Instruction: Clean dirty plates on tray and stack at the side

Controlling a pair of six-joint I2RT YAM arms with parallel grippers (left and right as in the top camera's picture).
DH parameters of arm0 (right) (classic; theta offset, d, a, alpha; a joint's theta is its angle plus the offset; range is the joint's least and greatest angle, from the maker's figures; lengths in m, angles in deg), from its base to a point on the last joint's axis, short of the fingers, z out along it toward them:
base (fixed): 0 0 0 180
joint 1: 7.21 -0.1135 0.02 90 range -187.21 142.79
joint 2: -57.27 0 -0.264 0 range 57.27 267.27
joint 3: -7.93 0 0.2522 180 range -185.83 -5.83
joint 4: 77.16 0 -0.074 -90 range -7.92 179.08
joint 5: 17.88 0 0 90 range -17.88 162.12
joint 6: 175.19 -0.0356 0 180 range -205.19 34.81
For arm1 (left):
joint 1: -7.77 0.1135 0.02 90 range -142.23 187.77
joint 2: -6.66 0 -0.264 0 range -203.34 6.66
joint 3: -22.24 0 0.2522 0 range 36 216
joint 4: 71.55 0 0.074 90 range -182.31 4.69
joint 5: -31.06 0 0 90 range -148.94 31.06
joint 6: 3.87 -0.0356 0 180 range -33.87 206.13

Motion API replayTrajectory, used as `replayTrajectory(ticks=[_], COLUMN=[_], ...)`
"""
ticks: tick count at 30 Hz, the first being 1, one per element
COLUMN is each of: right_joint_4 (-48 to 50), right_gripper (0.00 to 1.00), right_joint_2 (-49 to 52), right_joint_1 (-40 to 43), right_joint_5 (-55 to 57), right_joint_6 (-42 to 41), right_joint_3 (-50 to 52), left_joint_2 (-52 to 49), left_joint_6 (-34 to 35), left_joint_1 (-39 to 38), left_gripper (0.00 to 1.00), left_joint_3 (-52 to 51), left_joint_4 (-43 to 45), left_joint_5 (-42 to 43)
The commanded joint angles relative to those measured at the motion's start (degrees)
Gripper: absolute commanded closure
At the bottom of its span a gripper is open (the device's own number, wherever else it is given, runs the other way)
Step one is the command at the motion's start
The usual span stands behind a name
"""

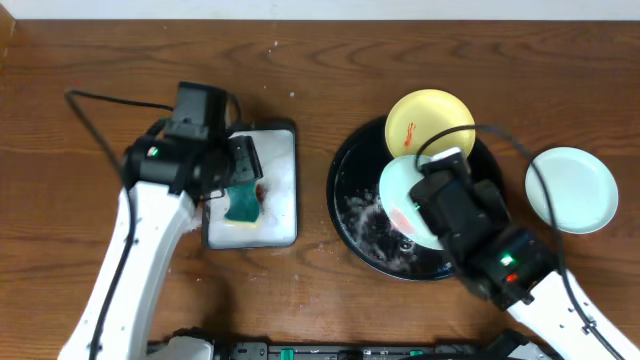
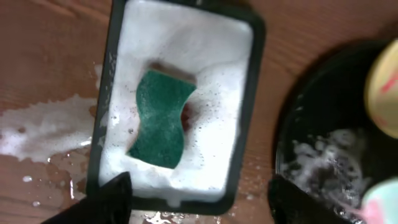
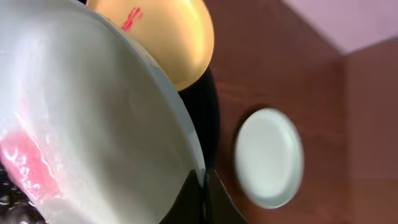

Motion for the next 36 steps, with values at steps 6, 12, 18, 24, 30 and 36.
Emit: replayTrajectory(ticks=[6,12,18,24,30,36], right_joint_4=[0.07,0.44,0.59,0.63,0.59,0.61], right_gripper=[0.99,0.99,0.99,0.99,0.99,0.99], right_joint_2=[0.33,0.33,0.33,0.33,0.33,0.33], right_joint_1=[-11.26,-14.47,-14.64,-14.64,-14.64,-14.64], right_joint_5=[16.94,19.47,19.45,19.45,19.45,19.45], right_joint_6=[1.53,4.48,4.70,4.70,4.70,4.70], right_joint_3=[-1.40,-1.40,-1.40,-1.40,-1.40,-1.40], left_joint_2=[3.78,3.72,3.72,3.72,3.72,3.72], left_joint_6=[-0.55,-0.55,-0.55,-0.55,-0.55,-0.55], left_joint_1=[0.09,0.09,0.09,0.09,0.09,0.09], left_gripper=[0.18,0.18,0.17,0.17,0.17,0.17], left_joint_3=[0.37,0.37,0.37,0.37,0.37,0.37], left_joint_4=[-0.85,-0.85,-0.85,-0.85,-0.85,-0.85], left_joint_5=[0.44,0.44,0.44,0.44,0.44,0.44])
